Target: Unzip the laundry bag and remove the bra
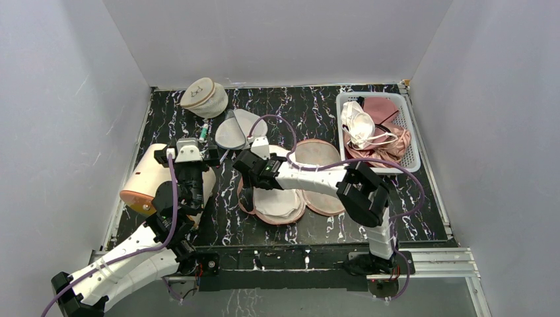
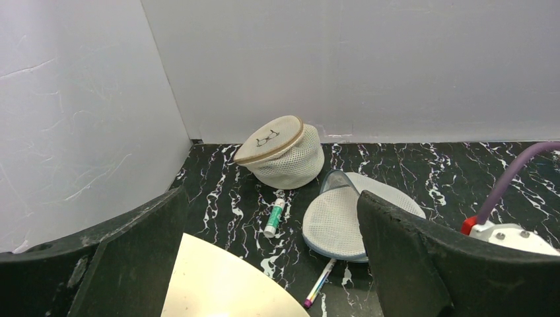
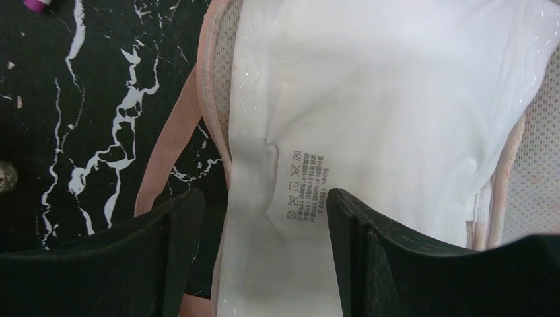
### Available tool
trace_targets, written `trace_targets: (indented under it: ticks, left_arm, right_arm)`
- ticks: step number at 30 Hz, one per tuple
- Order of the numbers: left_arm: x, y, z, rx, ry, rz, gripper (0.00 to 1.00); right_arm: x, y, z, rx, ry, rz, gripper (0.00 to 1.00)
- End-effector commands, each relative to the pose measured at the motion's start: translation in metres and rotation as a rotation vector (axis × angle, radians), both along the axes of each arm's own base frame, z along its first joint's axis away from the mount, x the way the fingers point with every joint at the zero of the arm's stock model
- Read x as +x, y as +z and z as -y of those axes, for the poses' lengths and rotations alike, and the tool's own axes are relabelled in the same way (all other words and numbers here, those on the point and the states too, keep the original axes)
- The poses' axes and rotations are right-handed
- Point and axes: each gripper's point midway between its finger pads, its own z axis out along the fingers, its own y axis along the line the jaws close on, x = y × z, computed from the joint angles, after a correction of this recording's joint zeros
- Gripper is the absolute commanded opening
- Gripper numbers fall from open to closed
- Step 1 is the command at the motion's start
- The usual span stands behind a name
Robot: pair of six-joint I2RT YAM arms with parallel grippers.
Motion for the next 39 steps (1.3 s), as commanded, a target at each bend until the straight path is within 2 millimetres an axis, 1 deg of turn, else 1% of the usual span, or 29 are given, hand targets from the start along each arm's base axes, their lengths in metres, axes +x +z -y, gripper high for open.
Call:
trace_targets:
  ticks: [1, 2, 5, 8, 11, 13, 19, 23, 25, 28, 32, 34, 37, 39]
  left_arm:
    - [-0.004, 0.022, -0.004, -0.058, -0.005, 0.049, 0.98]
    - [-0.004, 0.023, -0.004, -0.059, -0.005, 0.049, 0.98]
    - [-0.005, 0.024, -0.005, -0.063, -0.004, 0.053, 0.98]
    - [-0.005, 0.024, -0.005, -0.067, -0.006, 0.054, 0.98]
    - [-0.005, 0.024, -0.005, -0.068, -0.008, 0.055, 0.98]
    - [-0.005, 0.024, -0.005, -0.069, -0.008, 0.055, 0.98]
    - [-0.005, 0.024, -0.005, -0.068, -0.008, 0.053, 0.98]
    - [-0.005, 0.024, -0.005, -0.069, -0.007, 0.053, 0.98]
    - [-0.005, 0.024, -0.005, -0.068, -0.007, 0.053, 0.98]
    - [-0.005, 0.024, -0.005, -0.069, -0.006, 0.053, 0.98]
    - [-0.005, 0.023, -0.005, -0.067, -0.007, 0.052, 0.98]
    - [-0.004, 0.023, -0.004, -0.066, -0.008, 0.051, 0.98]
    - [-0.004, 0.022, -0.004, -0.064, -0.008, 0.049, 0.98]
    - [-0.004, 0.022, -0.003, -0.064, -0.009, 0.047, 0.98]
  right_arm:
    - [0.013, 0.011, -0.003, -0.017, -0.047, 0.056, 0.64]
    - [0.013, 0.009, -0.003, -0.024, -0.043, 0.053, 0.61]
    - [0.014, 0.008, -0.003, -0.049, -0.037, 0.062, 0.58]
    - [0.015, 0.01, 0.0, -0.084, -0.043, 0.081, 0.58]
    - [0.015, 0.011, 0.002, -0.115, -0.039, 0.102, 0.6]
    - [0.015, 0.007, 0.003, -0.136, -0.032, 0.099, 0.62]
    - [0.012, -0.012, 0.003, -0.172, -0.022, 0.07, 0.67]
    - [0.012, -0.027, 0.007, -0.211, -0.025, 0.065, 0.66]
    - [0.012, -0.032, 0.011, -0.234, -0.03, 0.065, 0.63]
    - [0.012, -0.041, 0.015, -0.254, -0.032, 0.065, 0.55]
    - [0.01, -0.049, 0.017, -0.257, -0.029, 0.057, 0.5]
    - [0.008, -0.048, 0.012, -0.227, -0.015, 0.051, 0.49]
    - [0.009, -0.036, 0.008, -0.185, -0.007, 0.062, 0.39]
    - [0.01, -0.021, 0.008, -0.154, -0.008, 0.088, 0.31]
